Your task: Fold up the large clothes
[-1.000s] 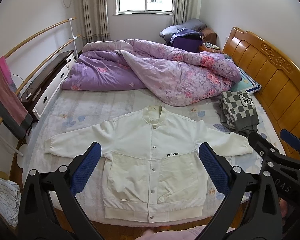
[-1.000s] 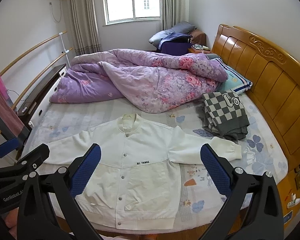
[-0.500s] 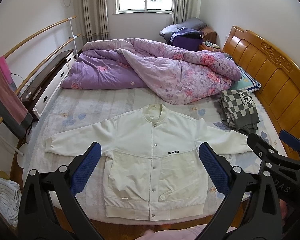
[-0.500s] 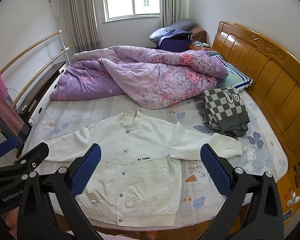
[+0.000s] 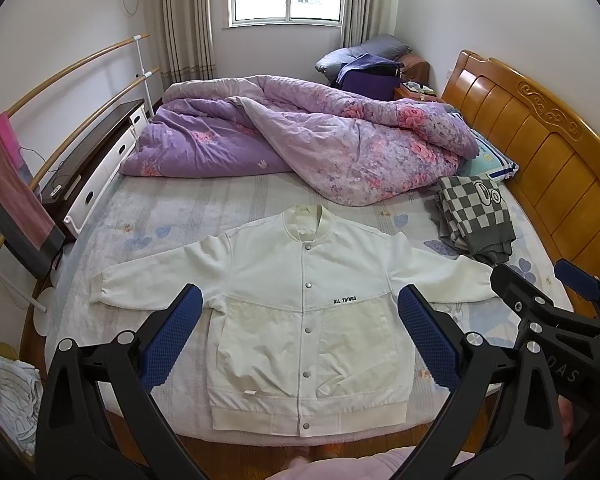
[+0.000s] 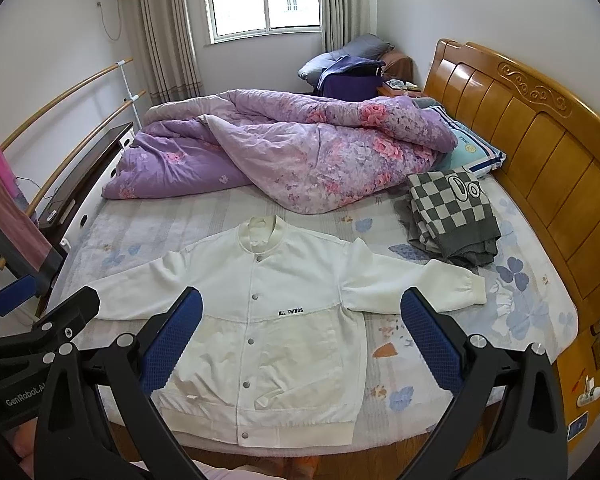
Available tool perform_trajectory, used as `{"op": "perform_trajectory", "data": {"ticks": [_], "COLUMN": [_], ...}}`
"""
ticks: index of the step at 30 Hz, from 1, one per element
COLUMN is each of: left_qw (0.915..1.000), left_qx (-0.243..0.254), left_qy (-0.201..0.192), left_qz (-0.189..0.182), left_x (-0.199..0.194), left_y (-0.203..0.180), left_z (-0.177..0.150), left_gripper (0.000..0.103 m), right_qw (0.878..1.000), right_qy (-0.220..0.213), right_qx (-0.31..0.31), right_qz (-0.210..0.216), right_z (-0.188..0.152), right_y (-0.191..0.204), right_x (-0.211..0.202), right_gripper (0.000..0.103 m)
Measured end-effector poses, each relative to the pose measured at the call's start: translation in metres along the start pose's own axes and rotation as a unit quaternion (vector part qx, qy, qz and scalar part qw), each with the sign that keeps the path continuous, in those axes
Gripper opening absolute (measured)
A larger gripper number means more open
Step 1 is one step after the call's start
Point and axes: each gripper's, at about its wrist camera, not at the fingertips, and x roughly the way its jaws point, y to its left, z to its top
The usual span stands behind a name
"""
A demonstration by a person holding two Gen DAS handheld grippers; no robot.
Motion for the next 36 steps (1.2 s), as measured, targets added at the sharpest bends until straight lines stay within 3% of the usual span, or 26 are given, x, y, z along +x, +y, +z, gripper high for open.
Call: {"op": "perform_trajectory", "data": {"ticks": [25, 36], "left_qw": [1.0, 0.9994], "left_qx": [-0.002, -0.009], "left_qy": [0.007, 0.024], "left_qz": [-0.002, 0.023], "left_x": [-0.009, -0.023], "left_y": [-0.002, -0.01], "left_z": [-0.017, -0.03], "left_gripper": [0.098, 0.098], "right_qw": [1.0, 0.999], "right_qy": [0.012, 0.031], "right_qx": [0.003, -0.007], "right_qz": [0.005, 0.029], "right_z": [-0.01, -0.018], "right_y": [-0.006, -0.008], "right_x": [-0.006, -0.007], "right_gripper": [0.096, 0.096]}}
